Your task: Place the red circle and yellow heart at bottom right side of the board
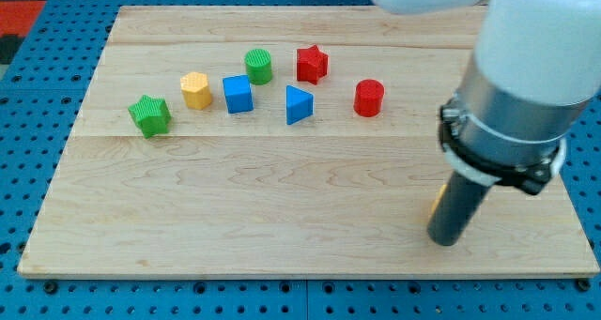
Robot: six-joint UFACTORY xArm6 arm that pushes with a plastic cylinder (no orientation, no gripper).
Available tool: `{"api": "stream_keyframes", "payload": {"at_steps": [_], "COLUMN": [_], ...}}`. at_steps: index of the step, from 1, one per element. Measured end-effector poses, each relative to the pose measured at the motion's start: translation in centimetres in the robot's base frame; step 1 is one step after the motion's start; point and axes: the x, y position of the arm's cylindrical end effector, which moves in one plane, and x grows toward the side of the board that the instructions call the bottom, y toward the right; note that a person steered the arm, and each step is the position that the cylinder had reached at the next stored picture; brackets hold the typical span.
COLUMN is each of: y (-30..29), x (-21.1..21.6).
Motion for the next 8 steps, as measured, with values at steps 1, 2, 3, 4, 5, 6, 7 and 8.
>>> {"api": "stream_keyframes", "payload": {"at_steps": [1, 2, 3, 4, 5, 6, 7, 8], "y": [-3.1, -10.8, -10.0, -10.9, -11.7, -11.3, -4.4, 0.6], "x": [-0.1, -4.4, -10.5, -14.4, -17.7, -21.0, -19.8, -18.7]}}
